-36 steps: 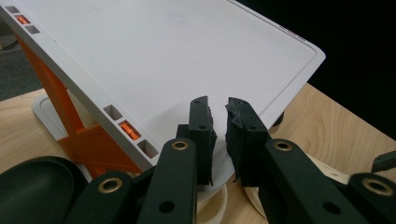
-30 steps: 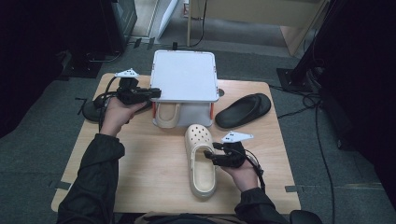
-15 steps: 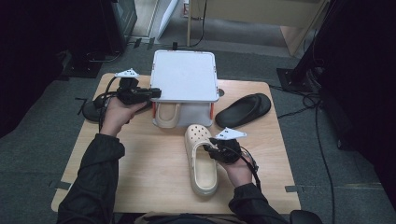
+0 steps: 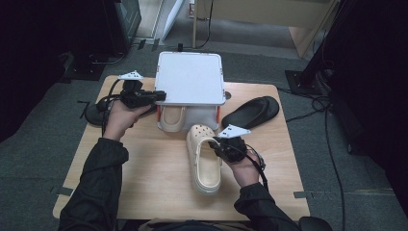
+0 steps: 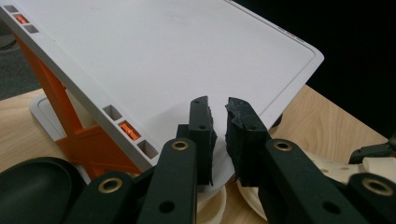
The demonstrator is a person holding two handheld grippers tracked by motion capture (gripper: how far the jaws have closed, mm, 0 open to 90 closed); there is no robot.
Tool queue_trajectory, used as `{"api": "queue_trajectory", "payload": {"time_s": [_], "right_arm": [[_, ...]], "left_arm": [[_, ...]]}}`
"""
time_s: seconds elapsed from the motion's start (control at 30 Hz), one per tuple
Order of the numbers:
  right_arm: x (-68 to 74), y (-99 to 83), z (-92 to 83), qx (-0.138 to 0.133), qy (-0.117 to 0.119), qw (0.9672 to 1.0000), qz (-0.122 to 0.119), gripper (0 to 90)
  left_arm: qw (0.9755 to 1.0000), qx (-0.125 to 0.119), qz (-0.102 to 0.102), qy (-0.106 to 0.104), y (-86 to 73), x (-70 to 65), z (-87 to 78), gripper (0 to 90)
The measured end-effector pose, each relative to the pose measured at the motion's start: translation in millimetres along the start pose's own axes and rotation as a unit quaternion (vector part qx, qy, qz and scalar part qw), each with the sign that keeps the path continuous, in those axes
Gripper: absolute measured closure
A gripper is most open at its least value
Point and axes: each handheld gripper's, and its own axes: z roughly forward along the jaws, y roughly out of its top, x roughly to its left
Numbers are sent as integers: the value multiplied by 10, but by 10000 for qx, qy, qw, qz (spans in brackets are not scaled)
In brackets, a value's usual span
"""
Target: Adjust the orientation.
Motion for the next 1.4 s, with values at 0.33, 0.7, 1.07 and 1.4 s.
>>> {"api": "queue_trajectory", "payload": {"time_s": [0.33, 0.7, 1.07, 1.4], "right_arm": [[-185, 329, 194, -133, -241, 9996, -119, 747], [-348, 424, 557, 2, -486, 9987, -125, 732], [-376, 328, 572, 0, -163, 9997, 207, 595], [-330, 361, 211, -322, 116, 9991, 233, 622]], "left_arm": [[10000, -10, -4, -14, -2, 1, 2, 805], [10000, -26, -9, -35, -6, 5, 2, 805], [10000, -17, -10, -15, -3, -6, 9, 805], [10000, -18, -31, -23, -3, -5, 10, 805]]}}
